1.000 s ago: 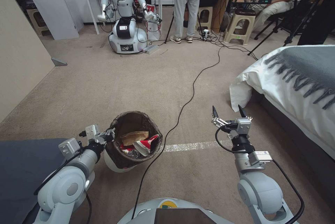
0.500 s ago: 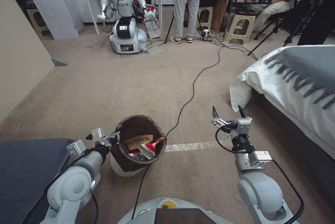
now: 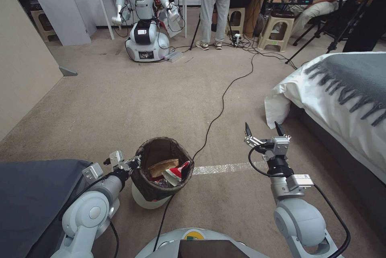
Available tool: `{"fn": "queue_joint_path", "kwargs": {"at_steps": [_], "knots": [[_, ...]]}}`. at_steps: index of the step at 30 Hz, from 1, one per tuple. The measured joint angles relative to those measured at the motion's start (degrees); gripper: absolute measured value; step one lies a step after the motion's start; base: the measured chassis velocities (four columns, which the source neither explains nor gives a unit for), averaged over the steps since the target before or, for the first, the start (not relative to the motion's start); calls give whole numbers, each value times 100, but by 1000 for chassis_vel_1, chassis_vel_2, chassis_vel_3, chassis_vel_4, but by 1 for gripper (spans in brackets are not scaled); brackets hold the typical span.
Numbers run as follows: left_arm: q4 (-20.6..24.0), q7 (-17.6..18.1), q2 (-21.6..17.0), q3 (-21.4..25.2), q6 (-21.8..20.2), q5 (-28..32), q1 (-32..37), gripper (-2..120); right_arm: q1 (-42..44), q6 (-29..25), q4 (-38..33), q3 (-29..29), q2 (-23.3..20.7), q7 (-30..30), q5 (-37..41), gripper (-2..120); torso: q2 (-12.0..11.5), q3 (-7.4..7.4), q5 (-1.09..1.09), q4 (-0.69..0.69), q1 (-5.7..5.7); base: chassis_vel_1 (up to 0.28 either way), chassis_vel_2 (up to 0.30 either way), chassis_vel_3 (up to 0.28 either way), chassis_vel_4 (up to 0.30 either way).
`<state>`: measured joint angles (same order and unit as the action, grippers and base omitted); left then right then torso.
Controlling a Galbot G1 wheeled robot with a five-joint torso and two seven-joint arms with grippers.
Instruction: Pick up the trash bin, then pick up the garbage from the floor and place it into the trash bin.
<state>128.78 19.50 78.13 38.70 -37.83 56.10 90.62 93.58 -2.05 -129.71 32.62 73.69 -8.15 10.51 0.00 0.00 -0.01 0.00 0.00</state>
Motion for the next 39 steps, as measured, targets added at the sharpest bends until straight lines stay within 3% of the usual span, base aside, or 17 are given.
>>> {"fn": "queue_joint_path", "kwargs": {"at_steps": [27, 30, 32, 39], "knots": [[-545, -627, 24, 375, 155, -1266, 72, 8, -33, 11, 33, -28, -25, -5, -18, 100, 1, 0, 1, 0, -1, 0, 0, 0, 0], [-523, -701, 8, 385, 158, -1454, 101, 22, -58, 21, 32, -44, -30, -8, -17, 100, 0, 1, -8, -1, 0, 0, 0, 0, 0], [-499, -706, 0, 394, 177, -1516, 100, 25, -60, 22, 32, -47, -30, -9, -17, 100, 0, 0, -3, -3, 0, 0, 0, 0, 0], [-275, -745, -88, 406, 240, -1854, 115, 56, -62, 28, 33, -61, -27, -10, -19, 100, 0, 0, 0, -1, 0, 0, 0, 0, 0]]}}
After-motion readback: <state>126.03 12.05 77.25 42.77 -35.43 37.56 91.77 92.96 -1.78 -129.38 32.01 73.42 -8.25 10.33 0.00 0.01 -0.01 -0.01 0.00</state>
